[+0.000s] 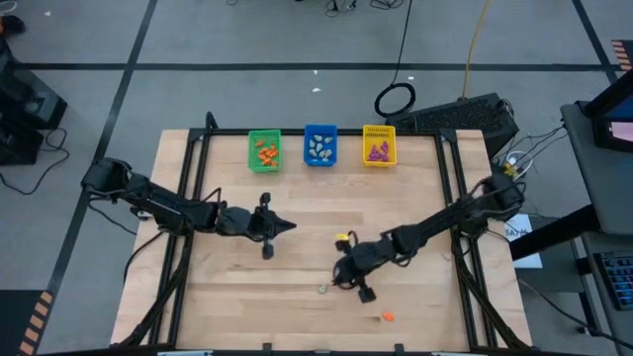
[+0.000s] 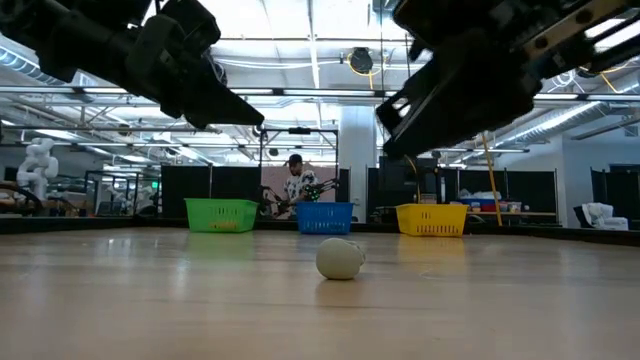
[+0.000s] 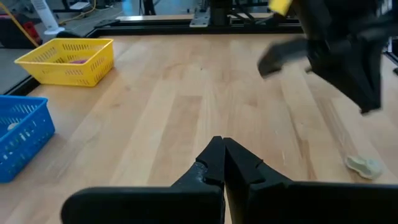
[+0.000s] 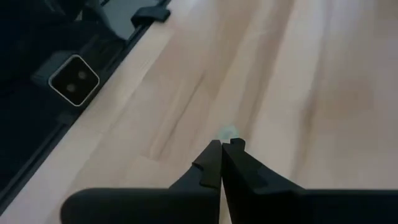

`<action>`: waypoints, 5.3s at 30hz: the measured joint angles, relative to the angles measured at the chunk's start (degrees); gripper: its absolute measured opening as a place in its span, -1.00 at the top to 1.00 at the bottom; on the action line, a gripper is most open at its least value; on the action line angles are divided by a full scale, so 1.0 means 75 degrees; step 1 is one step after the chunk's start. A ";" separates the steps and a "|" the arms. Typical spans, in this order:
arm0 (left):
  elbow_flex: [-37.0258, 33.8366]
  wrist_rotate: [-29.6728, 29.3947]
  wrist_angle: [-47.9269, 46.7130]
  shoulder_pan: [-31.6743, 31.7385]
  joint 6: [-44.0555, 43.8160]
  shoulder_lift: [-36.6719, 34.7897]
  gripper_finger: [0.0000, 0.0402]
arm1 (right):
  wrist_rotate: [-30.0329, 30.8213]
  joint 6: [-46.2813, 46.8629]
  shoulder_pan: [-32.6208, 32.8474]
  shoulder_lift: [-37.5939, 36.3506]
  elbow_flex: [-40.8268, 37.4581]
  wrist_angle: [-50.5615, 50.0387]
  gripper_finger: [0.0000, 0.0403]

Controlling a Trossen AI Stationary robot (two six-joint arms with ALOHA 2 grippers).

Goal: Sort Halloween decoration
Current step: Put the white skull toy into the blue bin

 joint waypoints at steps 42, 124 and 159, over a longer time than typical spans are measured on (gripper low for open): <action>-0.0003 0.0052 -0.0292 -0.0488 0.0184 0.0000 1.00 | -0.1546 -0.0311 -0.0723 0.1694 0.1681 -0.1441 0.55; -0.0003 -0.0269 -0.0501 -0.0739 -0.0200 0.0096 1.00 | -0.0114 -0.2902 -0.6517 0.1506 0.4823 -0.5856 0.86; -0.0003 -0.0268 -0.0483 -0.0769 -0.0274 0.0096 1.00 | 0.0265 -0.1663 -0.6111 0.0298 0.2022 -0.6431 0.24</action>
